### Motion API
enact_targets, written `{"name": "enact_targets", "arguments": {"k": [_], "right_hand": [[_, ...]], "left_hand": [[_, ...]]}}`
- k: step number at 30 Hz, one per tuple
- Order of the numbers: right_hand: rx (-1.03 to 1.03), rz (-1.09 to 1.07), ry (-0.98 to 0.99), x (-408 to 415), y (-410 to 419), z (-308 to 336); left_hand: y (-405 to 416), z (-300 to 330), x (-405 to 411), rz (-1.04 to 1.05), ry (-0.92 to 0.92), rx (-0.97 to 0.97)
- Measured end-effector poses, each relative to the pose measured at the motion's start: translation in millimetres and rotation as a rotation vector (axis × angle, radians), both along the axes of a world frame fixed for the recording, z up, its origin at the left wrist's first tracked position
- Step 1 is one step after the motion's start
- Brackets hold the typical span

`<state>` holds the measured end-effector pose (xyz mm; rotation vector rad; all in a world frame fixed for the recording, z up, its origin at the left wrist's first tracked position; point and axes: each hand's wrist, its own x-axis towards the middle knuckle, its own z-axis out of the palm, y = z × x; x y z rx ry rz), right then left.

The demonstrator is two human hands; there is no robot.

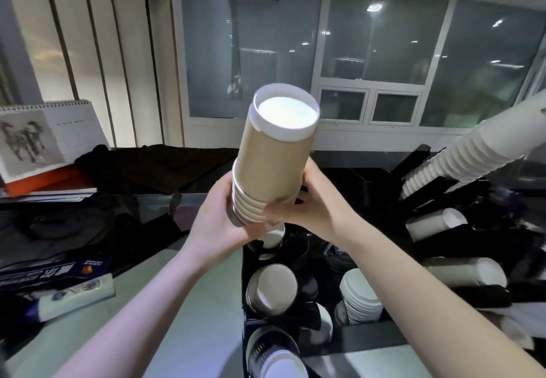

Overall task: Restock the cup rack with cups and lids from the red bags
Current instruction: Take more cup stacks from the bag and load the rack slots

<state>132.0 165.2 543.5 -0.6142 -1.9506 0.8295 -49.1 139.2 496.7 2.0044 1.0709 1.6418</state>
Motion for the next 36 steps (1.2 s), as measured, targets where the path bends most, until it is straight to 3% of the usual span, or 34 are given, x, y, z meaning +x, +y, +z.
{"name": "enact_targets", "arguments": {"k": [4, 15, 19, 31, 36], "right_hand": [[-0.042, -0.084, 0.195, 7, 0, -3], [-0.045, -0.192, 0.304, 10, -1, -9], [0.021, -0.363, 0.228, 6, 4, -18], [0.153, -0.394, -0.108, -12, 19, -53], [-0.009, -0.390, -0.246, -13, 26, -69]], "left_hand": [[3, -16, -1, 0.040, 0.062, -0.115], [11, -31, -14, 0.109, 0.139, -0.217], [11, -36, -18, 0.146, 0.126, -0.232], [17, -44, -32, 0.174, 0.080, -0.252], [19, -47, -39, 0.167, 0.065, -0.255]]}}
